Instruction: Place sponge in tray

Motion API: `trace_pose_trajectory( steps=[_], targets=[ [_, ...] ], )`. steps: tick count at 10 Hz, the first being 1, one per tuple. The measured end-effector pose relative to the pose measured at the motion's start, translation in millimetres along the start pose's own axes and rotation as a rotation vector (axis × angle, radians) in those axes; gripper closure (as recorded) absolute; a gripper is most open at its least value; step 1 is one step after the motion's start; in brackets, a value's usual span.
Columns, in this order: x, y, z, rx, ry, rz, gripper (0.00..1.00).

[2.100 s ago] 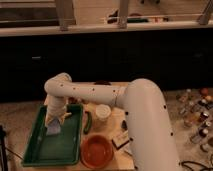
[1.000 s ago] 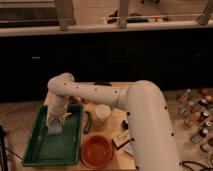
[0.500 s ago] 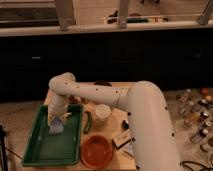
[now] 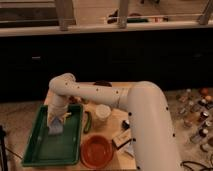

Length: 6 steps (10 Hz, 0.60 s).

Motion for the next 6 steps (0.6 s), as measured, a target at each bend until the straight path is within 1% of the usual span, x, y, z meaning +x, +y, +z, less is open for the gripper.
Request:
trace_pose_trajectory(
  steps=[1,2,6],
  targets=[
    [-1.0,0.0,0.7,-0.001,-0.002,-0.001,0.23],
    [-1.8,0.0,1.6,-0.001,-0.004,-0.002,0.20],
    [-3.8,-2.1,4.6,-0.005,-0.012,-0.008,0.20]
  ],
)
